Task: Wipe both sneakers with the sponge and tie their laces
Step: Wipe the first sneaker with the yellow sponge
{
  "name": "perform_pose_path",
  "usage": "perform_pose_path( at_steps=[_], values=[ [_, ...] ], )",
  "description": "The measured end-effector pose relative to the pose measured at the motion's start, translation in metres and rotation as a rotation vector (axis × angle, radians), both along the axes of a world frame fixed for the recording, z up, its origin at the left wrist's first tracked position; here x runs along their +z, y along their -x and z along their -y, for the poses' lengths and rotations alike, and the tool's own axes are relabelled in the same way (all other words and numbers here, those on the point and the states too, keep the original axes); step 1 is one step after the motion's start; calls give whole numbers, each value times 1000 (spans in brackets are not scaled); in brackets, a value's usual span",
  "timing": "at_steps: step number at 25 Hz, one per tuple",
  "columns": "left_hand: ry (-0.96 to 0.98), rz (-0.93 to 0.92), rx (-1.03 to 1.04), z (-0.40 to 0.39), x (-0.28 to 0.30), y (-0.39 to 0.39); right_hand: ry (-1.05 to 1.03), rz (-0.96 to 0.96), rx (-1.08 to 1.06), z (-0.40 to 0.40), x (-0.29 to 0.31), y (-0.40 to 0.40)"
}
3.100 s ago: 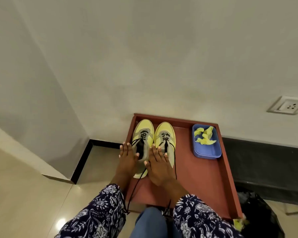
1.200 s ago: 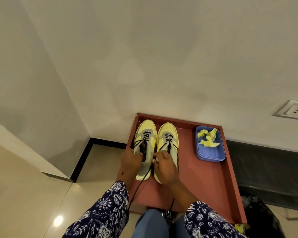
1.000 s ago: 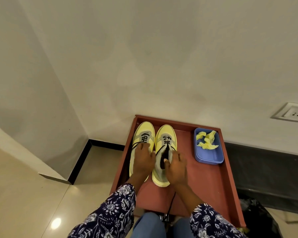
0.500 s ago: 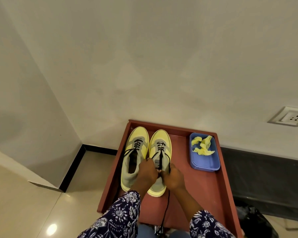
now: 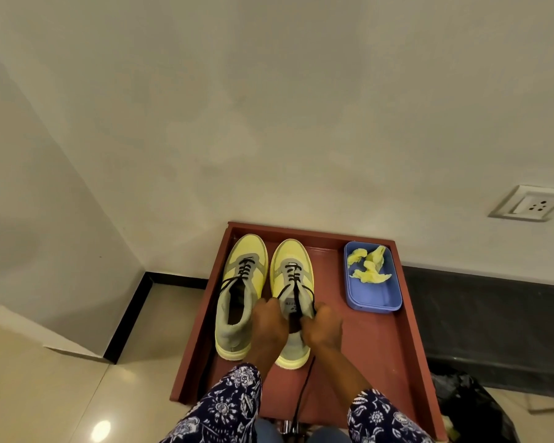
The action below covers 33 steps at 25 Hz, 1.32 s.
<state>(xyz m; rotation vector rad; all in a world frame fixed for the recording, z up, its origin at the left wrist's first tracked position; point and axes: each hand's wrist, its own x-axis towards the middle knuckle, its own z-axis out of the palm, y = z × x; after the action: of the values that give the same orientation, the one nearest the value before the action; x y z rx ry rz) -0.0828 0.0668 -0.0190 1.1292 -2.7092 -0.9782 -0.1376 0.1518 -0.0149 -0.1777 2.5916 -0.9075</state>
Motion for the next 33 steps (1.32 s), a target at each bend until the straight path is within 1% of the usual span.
perform_pose_path(
  at_steps=[3, 9, 17, 23, 25, 27, 29, 31, 33],
  values=[
    [20, -57, -24, -12, 0, 4, -14, -24, -38, -12, 2, 3],
    [-19, -70, -72, -36, 8, 24, -36, -55, -88, -37, 7, 19],
    [-66, -130, -59, -51, 7, 28, -45, -61, -108, -48, 2, 21],
    [-116, -90, -57, -46, 8, 29, -39, -46, -105, -48, -1, 20],
    [-130, -68, -61, -40, 11, 30, -38, -49, -137, -47, 2, 19],
    [-103, -89, -56, -30, 17, 30, -46, -130, -177, -45, 7, 17],
    [-107, -187, 8, -18, 24, 25, -5, -272, -193, -39, 12, 16],
    [-144, -294, 115, -1, 34, 16, 121, -374, -200, -27, 18, 14],
    [-129, -360, 204, 18, 40, 3, 227, -371, -183, -12, 26, 7]
  ],
)
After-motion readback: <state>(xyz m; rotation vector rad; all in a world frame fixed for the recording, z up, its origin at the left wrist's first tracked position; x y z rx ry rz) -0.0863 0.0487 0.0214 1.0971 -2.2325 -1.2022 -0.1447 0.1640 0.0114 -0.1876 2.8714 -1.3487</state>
